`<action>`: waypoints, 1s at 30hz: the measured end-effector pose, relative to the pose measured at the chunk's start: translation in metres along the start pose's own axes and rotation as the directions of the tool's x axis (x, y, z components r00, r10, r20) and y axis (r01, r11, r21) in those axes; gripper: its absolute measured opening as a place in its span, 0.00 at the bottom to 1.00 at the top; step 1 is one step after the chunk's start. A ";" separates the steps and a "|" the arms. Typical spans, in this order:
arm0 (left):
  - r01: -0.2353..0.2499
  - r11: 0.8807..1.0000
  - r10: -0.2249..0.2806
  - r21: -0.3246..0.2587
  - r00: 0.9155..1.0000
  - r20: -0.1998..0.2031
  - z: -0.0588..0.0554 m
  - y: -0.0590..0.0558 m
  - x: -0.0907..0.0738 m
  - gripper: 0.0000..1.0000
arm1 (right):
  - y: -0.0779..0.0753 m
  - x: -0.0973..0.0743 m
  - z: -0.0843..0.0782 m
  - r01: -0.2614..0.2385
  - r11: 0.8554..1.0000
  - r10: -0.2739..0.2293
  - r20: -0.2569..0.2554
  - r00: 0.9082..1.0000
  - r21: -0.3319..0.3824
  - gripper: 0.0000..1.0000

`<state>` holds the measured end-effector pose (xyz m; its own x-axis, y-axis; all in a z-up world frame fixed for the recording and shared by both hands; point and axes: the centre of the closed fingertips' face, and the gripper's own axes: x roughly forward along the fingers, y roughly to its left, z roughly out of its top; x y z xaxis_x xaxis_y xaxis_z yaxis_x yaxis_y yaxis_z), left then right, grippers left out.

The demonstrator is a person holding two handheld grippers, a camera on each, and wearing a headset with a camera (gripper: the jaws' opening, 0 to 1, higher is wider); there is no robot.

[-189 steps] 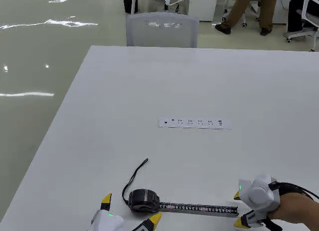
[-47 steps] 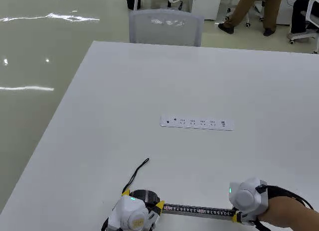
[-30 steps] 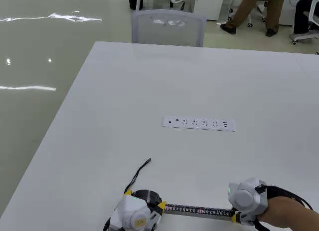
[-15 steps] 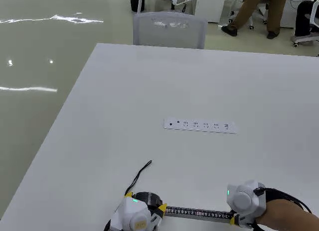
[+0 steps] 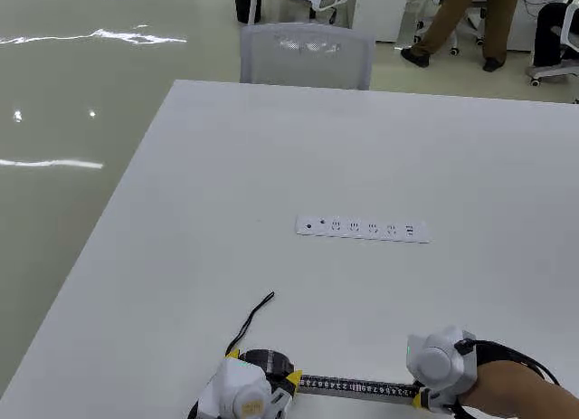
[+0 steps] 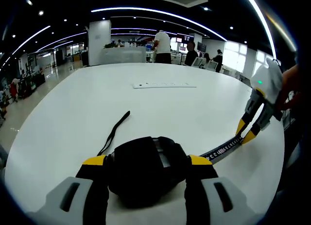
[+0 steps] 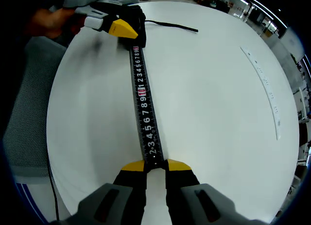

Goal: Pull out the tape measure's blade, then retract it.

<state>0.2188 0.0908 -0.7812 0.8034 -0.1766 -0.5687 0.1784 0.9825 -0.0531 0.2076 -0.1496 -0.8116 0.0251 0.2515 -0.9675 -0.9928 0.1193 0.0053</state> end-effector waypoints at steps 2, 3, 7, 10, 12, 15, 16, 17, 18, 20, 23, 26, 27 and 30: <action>0.004 1.000 -0.004 0.003 1.000 0.001 0.000 0.000 -0.001 0.59 | 0.001 0.000 0.002 0.002 1.000 -0.002 0.002 1.000 -0.001 0.14; 0.005 1.000 -0.005 0.002 1.000 0.003 0.000 0.000 -0.001 0.59 | 0.001 0.000 0.002 0.003 1.000 -0.003 0.002 1.000 -0.002 0.14; 0.019 1.000 -0.019 -0.006 1.000 0.018 0.001 0.000 -0.002 0.59 | 0.001 0.002 0.002 0.005 1.000 -0.005 0.004 1.000 -0.003 0.14; 0.030 1.000 -0.030 -0.003 0.999 0.029 0.000 0.000 -0.003 0.59 | 0.003 0.000 0.005 0.005 1.000 -0.005 0.008 1.000 -0.002 0.14; 0.031 1.000 -0.031 -0.002 0.999 0.029 0.000 -0.001 -0.004 0.59 | 0.003 0.000 0.006 0.006 1.000 -0.006 0.006 1.000 -0.007 0.14; 0.034 0.999 -0.034 -0.003 0.999 0.030 0.002 -0.002 -0.006 0.59 | 0.002 0.001 0.006 0.004 1.000 -0.004 0.002 1.000 -0.012 0.14; 0.034 0.999 -0.034 -0.003 0.999 0.031 0.003 -0.003 -0.009 0.59 | 0.002 0.002 0.006 0.003 1.000 -0.003 0.002 1.000 -0.011 0.14; 0.035 0.999 -0.035 -0.002 0.999 0.030 0.004 -0.004 -0.010 0.59 | 0.002 0.001 0.007 0.002 1.000 -0.002 0.002 1.000 -0.013 0.14; 0.038 0.999 -0.038 -0.001 0.999 0.029 0.003 -0.003 -0.010 0.59 | 0.002 0.001 0.008 0.001 1.000 -0.001 0.003 1.000 -0.014 0.14; 0.039 0.999 -0.039 -0.002 0.999 0.030 0.003 -0.003 -0.009 0.59 | 0.003 0.002 0.009 0.002 1.000 -0.002 0.003 1.000 -0.015 0.14; 0.039 0.999 -0.039 -0.001 0.999 0.030 0.002 -0.003 -0.007 0.59 | 0.004 0.001 0.011 0.003 1.000 -0.002 0.005 1.000 -0.013 0.14; 0.041 0.999 -0.041 -0.003 0.999 0.028 0.002 -0.002 -0.006 0.59 | 0.005 0.001 0.013 0.002 1.000 -0.002 0.009 1.000 -0.014 0.14; 0.042 0.999 -0.042 -0.003 0.999 0.028 0.002 -0.002 -0.006 0.59 | 0.005 0.001 0.013 0.001 1.000 -0.001 0.011 1.000 -0.013 0.14; 0.042 0.999 -0.042 -0.004 0.999 0.028 0.003 -0.002 -0.007 0.59 | 0.005 0.002 0.015 0.000 1.000 0.000 0.013 1.000 -0.011 0.14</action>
<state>0.2145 0.0900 -0.7750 0.8107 -0.2190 -0.5430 0.2099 0.9745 -0.0798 0.2043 -0.1338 -0.8097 0.0268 0.2639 -0.9642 -0.9941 0.1084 0.0021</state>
